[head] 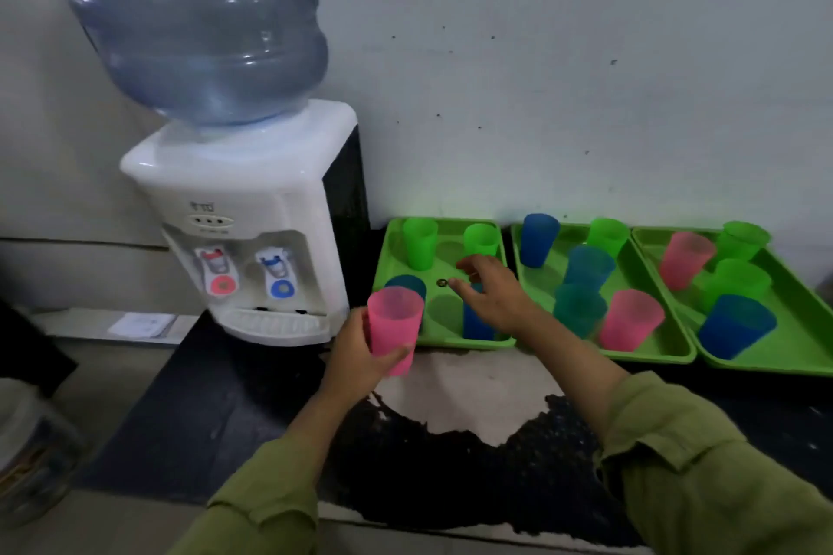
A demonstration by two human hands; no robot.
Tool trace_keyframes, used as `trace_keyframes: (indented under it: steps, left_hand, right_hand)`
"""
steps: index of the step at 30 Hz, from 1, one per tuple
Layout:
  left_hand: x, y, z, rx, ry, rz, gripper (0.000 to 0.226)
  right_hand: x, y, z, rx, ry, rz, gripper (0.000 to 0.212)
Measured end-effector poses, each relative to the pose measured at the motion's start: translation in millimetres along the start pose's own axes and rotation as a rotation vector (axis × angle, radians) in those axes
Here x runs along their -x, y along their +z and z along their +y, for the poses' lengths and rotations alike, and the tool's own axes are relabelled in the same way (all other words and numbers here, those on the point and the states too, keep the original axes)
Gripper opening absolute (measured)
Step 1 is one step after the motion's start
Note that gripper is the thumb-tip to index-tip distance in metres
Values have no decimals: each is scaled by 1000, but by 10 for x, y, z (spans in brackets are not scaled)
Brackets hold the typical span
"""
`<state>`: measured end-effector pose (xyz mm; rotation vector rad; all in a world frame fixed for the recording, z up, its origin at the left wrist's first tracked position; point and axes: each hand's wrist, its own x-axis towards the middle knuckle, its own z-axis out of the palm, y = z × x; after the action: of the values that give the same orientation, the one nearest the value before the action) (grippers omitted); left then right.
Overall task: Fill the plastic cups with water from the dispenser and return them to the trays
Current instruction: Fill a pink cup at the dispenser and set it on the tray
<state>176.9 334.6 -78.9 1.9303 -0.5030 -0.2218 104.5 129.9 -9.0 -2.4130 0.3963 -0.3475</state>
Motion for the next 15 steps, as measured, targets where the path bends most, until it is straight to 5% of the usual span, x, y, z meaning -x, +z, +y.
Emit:
trace_keyframes:
  steps: [15]
  left_hand:
    - [-454,-1546,-1011,-180,-95,-174,63]
  right_hand:
    - [-616,1418,-1405,-122,108,-30,70]
